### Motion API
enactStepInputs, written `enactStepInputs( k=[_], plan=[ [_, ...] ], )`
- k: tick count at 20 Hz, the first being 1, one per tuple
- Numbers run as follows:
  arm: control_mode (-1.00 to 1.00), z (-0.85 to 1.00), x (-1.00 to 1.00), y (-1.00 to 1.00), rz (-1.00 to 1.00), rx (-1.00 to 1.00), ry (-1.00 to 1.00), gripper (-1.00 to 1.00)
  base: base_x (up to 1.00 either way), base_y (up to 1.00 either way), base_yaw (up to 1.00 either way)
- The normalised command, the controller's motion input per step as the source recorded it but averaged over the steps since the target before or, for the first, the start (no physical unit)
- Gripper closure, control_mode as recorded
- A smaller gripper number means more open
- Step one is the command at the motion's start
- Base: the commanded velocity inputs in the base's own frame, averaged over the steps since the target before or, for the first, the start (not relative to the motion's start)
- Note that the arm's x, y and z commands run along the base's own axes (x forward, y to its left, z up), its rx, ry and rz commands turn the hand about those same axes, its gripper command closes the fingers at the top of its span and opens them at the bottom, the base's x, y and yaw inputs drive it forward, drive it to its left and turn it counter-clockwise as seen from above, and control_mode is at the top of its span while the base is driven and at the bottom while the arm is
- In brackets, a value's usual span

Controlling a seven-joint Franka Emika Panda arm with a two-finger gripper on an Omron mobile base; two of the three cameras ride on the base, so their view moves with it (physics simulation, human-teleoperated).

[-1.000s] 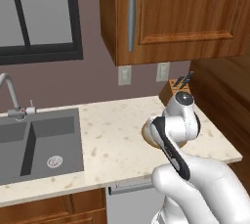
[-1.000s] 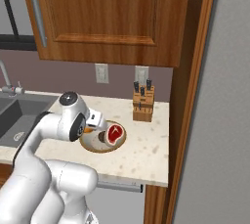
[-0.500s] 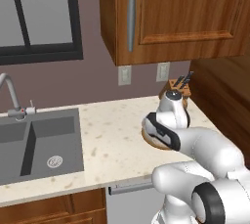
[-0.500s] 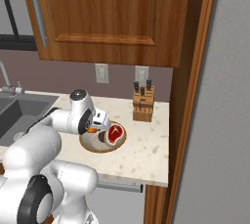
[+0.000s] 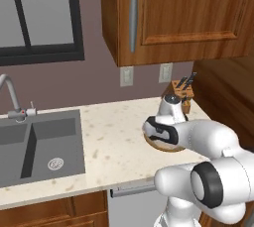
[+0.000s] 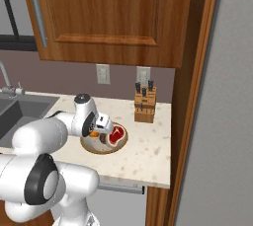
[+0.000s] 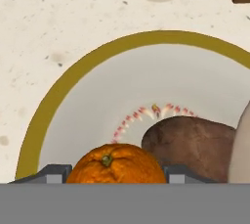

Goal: Take the tangerine, steak, and potato from the freezer and place them in the bowl on the counter.

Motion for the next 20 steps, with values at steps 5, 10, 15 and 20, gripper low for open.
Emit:
enactStepInputs(
  k=[5, 10, 15, 20],
  plan=[
    [-1.00, -0.28, 0.00, 0.12, 0.00, 0.00, -0.04, -1.00, 0.00, 0.00, 0.00],
    [-1.00, -0.11, 0.00, 0.04, 0.00, 0.00, -0.01, -1.00, 0.00, 0.00, 0.00],
    [-1.00, 0.00, 0.00, 0.00, 0.00, 0.00, 0.00, -1.00, 0.00, 0.00, 0.00],
    [-1.00, 0.01, -0.04, 0.00, 0.00, 0.00, 0.00, -1.00, 0.00, 0.00, 0.00]
  ],
)
